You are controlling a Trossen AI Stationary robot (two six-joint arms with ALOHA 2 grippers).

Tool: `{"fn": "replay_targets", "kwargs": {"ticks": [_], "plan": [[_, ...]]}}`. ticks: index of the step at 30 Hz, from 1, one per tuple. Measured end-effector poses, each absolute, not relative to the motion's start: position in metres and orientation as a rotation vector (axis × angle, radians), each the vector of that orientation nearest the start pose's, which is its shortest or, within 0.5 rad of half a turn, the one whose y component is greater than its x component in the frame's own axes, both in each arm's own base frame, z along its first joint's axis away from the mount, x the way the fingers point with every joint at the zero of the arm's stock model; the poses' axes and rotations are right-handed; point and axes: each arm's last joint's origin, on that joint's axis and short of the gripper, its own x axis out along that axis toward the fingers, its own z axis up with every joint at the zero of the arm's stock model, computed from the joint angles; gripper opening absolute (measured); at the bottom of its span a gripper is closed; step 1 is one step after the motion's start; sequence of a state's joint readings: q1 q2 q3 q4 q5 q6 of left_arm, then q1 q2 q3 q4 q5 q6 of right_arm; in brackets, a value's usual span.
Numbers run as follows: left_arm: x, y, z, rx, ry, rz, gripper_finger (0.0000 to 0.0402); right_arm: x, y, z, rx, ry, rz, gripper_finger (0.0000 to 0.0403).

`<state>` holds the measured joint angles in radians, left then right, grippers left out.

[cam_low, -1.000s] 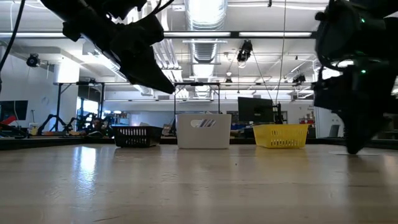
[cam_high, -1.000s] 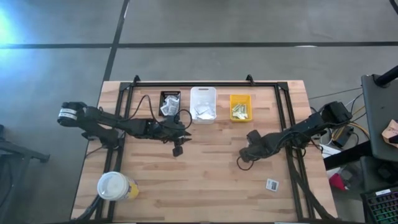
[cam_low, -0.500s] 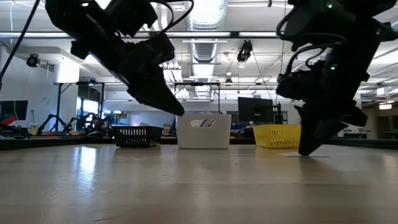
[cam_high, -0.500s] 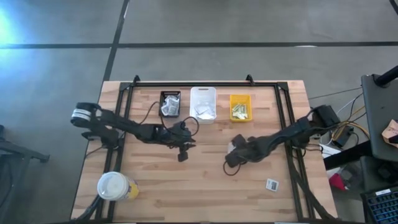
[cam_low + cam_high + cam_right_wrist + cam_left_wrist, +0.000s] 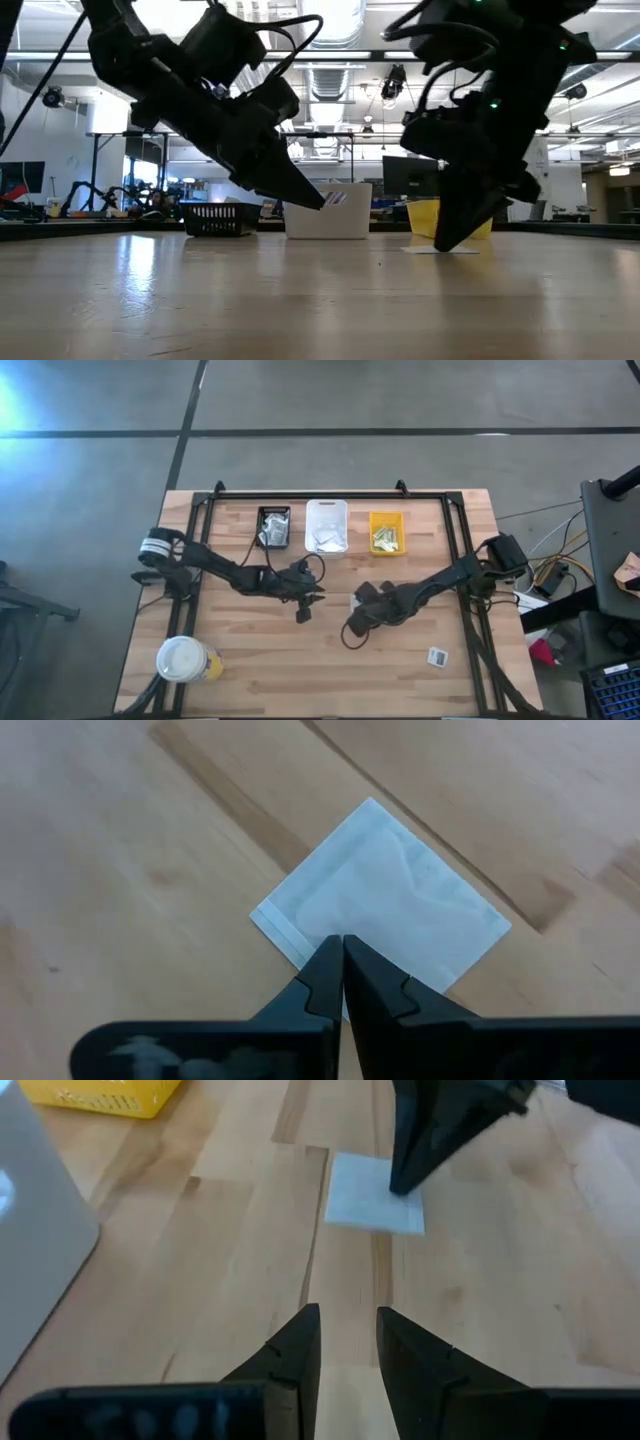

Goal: Pick & Place First Aid Supplies
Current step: Put the blue bandage into the white bin

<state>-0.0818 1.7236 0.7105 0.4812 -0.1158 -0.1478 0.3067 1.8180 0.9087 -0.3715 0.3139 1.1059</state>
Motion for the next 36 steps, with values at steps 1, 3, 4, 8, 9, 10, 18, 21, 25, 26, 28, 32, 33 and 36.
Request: {"fn": "replay_targets", "kwargs": {"ticks": [1, 3, 4, 8, 9, 10, 18, 21, 25, 26, 28, 32, 33, 36], "plan": [[0.325, -0.023, 0.137, -0.093, 0.515, 0.071, 0.0094, 0.301, 0.085, 0.111, 0.569, 1.045, -0.645, 0.0011], [0.328, -0.023, 0.135, -0.095, 0.488, 0.072, 0.0094, 0.308, 0.085, 0.11, 0.558, 1.049, -0.637, 0.0011], [0.329, -0.023, 0.133, -0.096, 0.475, 0.075, 0.0094, 0.311, 0.085, 0.109, 0.553, 1.051, -0.632, 0.0011], [0.335, -0.024, 0.125, -0.091, 0.44, 0.077, 0.0094, 0.325, 0.087, 0.107, 0.52, 1.053, -0.599, 0.0011], [0.336, -0.024, 0.125, -0.085, 0.44, 0.076, 0.0094, 0.329, 0.088, 0.107, 0.509, 1.056, -0.586, 0.0011], [0.337, -0.024, 0.123, -0.082, 0.443, 0.075, 0.0094, 0.333, 0.09, 0.107, 0.5, 1.058, -0.57, 0.0011], [0.34, -0.024, 0.114, -0.072, 0.475, 0.076, 0.0094, 0.368, 0.1, 0.114, 0.391, 1.049, -0.443, 0.0011], [0.339, -0.024, 0.112, -0.069, 0.501, 0.077, 0.0094, 0.373, 0.102, 0.116, 0.388, 1.04, -0.432, 0.0011], [0.337, -0.024, 0.109, -0.069, 0.531, 0.069, 0.0094, 0.373, 0.102, 0.118, 0.391, 1.035, -0.43, 0.0011], [0.337, -0.025, 0.109, -0.071, 0.538, 0.058, 0.0094, 0.373, 0.102, 0.119, 0.392, 1.034, -0.431, 0.0011], [0.336, -0.026, 0.108, -0.078, 0.547, 0.021, 0.0094, 0.373, 0.102, 0.119, 0.391, 1.034, -0.431, 0.0011], [0.336, -0.028, 0.108, -0.081, 0.551, -0.057, 0.0089, 0.373, 0.102, 0.119, 0.391, 1.031, -0.434, 0.0011], [0.336, -0.028, 0.108, -0.085, 0.552, -0.069, 0.0086, 0.373, 0.102, 0.119, 0.392, 1.03, -0.434, 0.0011], [0.336, -0.028, 0.108, -0.086, 0.56, -0.075, 0.0078, 0.374, 0.102, 0.12, 0.393, 1.027, -0.433, 0.0011]]}}
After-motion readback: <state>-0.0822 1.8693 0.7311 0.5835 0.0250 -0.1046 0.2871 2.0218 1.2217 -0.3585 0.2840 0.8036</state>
